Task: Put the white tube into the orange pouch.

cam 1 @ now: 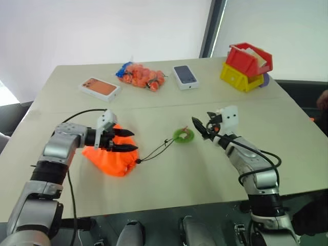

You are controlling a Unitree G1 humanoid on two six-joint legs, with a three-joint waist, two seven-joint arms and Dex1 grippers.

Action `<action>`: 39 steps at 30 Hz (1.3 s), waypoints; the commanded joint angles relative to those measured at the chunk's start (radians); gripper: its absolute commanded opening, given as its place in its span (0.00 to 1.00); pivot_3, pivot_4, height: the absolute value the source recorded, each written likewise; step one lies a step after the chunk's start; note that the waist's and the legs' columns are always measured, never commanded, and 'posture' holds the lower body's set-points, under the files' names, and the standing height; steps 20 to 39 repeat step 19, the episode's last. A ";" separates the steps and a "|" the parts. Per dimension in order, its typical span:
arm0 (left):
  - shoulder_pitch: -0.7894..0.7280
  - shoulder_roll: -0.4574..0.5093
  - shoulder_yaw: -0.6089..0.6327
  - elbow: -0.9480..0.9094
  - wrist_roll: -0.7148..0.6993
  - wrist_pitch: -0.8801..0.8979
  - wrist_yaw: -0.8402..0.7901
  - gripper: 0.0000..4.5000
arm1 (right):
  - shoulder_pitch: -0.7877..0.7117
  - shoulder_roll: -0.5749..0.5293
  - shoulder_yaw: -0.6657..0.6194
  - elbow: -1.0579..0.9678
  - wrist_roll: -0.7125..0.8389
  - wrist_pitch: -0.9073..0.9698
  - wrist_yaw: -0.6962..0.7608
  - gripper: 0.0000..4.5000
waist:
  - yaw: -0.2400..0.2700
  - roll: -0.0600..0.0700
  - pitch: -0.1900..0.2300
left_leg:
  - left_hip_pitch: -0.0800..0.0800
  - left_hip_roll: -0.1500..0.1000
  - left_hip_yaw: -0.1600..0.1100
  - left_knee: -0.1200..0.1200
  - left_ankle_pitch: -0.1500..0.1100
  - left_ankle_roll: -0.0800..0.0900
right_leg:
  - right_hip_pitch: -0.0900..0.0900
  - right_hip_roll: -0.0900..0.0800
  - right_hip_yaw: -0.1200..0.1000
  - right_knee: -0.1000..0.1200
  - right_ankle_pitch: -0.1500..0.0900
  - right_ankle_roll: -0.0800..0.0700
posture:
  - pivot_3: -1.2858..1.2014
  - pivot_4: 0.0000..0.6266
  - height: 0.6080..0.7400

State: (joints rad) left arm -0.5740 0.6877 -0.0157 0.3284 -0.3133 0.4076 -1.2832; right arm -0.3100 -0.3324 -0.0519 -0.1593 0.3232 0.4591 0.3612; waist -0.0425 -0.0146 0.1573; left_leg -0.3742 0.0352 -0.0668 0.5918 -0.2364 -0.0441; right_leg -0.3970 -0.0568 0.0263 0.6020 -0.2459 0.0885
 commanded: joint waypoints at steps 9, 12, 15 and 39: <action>0.385 -0.034 0.356 -0.317 -0.055 -0.014 0.416 0.81 | 0.214 -0.201 -0.105 -0.115 0.131 -0.010 0.297 0.79 | 0.002 0.000 0.000 | 0.001 0.000 0.001 0.000 0.000 0.000 | 0.002 -0.002 0.000 -0.001 0.000 0.000 | 0.52 0.24 1.00; 0.492 -0.066 0.397 -0.373 -0.066 -0.019 0.478 0.81 | 0.242 -0.228 -0.111 -0.113 0.156 -0.003 0.343 0.79 | 0.004 -0.001 0.000 | 0.001 0.000 0.001 0.000 0.000 0.000 | 0.002 -0.002 0.000 -0.002 0.000 0.000 | 0.52 0.24 1.00; 0.552 -0.090 0.408 -0.407 -0.067 -0.027 0.520 0.81 | 0.231 -0.227 -0.115 -0.101 0.165 -0.004 0.350 0.79 | 0.005 -0.001 0.000 | 0.002 0.000 0.002 0.002 0.000 -0.001 | 0.002 -0.003 0.000 -0.002 -0.001 0.001 | 0.52 0.24 1.00; 0.577 -0.103 0.416 -0.438 -0.098 -0.010 0.538 0.81 | 0.206 -0.219 -0.100 -0.113 0.171 0.012 0.343 0.79 | 0.007 -0.001 0.000 | 0.002 0.000 0.002 0.004 -0.001 -0.001 | 0.001 -0.004 -0.001 -0.004 -0.001 0.000 | 0.52 0.24 1.00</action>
